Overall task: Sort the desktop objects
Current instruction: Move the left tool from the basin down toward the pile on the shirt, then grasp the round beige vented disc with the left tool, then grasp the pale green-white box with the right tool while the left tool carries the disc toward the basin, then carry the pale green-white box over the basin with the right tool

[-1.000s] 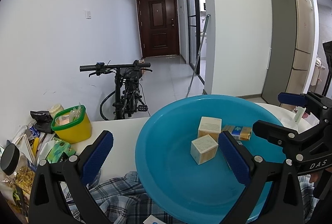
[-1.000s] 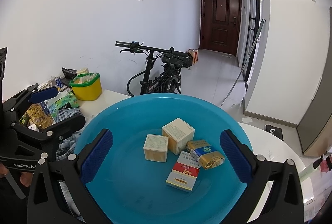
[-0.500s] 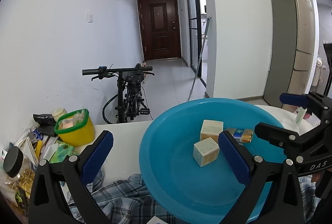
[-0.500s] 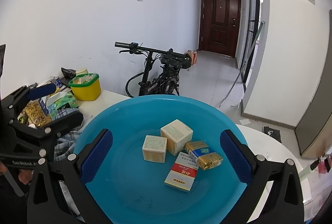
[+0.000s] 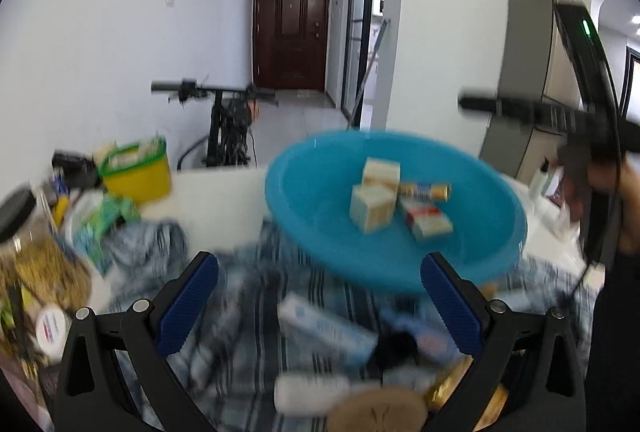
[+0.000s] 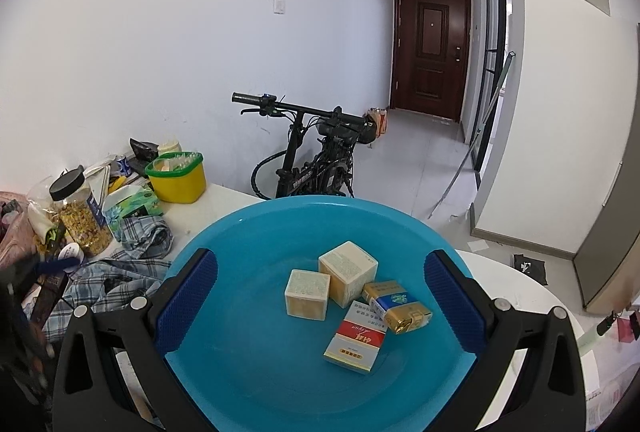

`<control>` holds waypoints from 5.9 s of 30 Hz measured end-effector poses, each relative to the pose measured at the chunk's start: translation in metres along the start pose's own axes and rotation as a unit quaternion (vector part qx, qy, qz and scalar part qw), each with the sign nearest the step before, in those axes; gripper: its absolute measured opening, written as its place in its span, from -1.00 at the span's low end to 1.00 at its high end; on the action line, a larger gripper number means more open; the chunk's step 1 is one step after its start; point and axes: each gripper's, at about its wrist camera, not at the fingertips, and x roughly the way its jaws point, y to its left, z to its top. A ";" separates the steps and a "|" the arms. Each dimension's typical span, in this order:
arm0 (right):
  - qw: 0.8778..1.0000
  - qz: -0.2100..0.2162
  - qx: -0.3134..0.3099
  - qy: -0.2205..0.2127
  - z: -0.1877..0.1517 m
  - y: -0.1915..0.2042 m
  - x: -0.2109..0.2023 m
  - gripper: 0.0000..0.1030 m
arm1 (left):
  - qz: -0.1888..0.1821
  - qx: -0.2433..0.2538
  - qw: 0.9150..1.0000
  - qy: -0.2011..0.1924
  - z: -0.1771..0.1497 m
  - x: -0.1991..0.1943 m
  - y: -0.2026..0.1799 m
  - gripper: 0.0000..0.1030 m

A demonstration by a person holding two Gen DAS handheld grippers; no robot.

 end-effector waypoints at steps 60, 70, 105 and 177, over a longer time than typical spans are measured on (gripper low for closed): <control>0.998 -0.017 -0.060 -0.015 0.003 0.033 -0.012 1.00 | -0.074 0.019 0.995 0.071 -0.111 0.015 -0.034 0.50; 0.993 -0.038 -0.111 0.001 -0.048 0.047 -0.059 1.00 | -0.067 0.018 0.997 0.036 -0.109 -0.002 -0.030 0.50; 0.985 0.065 0.061 0.149 -0.216 -0.033 0.001 -0.48 | -0.053 -0.015 0.998 0.043 -0.111 0.002 -0.018 0.53; 0.989 -0.047 0.100 0.096 -0.209 -0.050 -0.029 -0.48 | -0.019 0.034 0.998 -0.049 0.105 0.061 -0.055 0.54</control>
